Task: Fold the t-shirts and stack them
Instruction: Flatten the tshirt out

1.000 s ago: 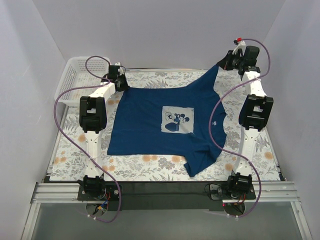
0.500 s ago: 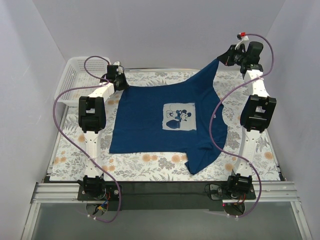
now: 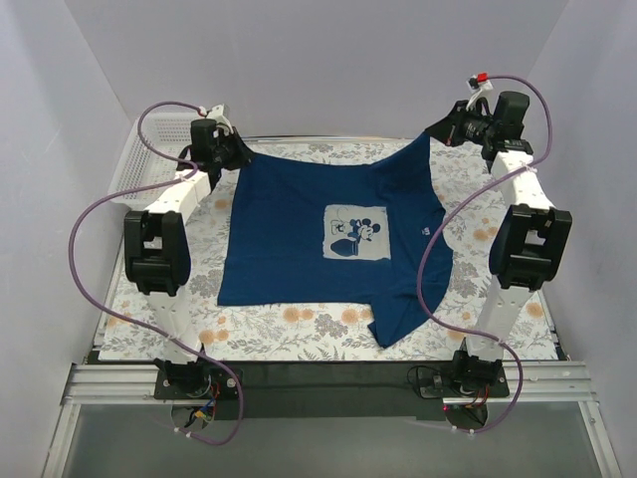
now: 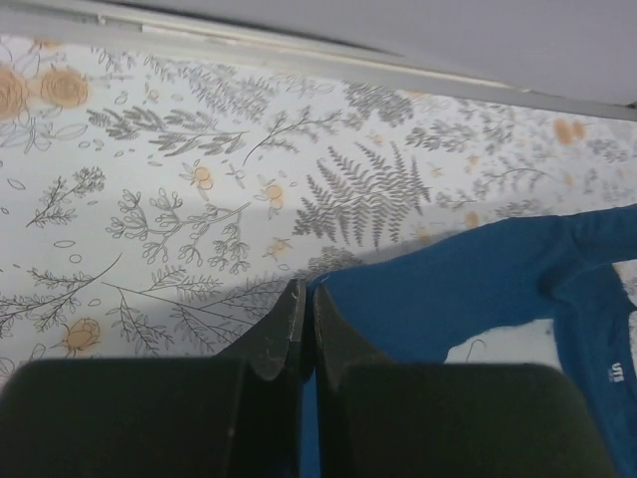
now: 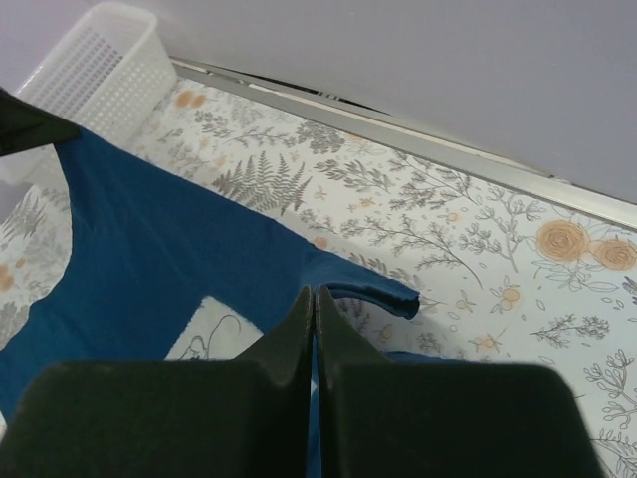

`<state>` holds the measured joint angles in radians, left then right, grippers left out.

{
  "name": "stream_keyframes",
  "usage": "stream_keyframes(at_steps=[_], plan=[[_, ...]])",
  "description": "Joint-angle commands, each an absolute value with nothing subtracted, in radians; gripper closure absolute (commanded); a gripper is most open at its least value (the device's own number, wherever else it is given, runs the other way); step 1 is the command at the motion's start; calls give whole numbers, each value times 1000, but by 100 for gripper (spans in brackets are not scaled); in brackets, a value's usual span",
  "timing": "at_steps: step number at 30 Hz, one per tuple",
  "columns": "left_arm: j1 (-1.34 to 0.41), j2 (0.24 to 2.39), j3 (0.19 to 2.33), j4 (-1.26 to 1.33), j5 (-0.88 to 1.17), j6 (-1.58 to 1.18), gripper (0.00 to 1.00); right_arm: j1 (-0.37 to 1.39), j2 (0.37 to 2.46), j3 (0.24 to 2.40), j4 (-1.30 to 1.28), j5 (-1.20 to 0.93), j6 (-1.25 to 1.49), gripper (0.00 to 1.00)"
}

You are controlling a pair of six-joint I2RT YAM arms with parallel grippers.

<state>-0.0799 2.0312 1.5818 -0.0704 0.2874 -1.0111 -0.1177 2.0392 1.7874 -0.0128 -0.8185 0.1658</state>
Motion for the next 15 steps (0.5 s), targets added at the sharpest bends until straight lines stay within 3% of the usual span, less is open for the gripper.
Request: stream_keyframes(at_steps=[1,15], plan=[[-72,1910,1502,-8,310,-1005,100,-94,1905,1707,60,-825,104,99],[-66,1778,1430,-6,324,-970,100,-46,1683,1605,2,-632,-126,99]])
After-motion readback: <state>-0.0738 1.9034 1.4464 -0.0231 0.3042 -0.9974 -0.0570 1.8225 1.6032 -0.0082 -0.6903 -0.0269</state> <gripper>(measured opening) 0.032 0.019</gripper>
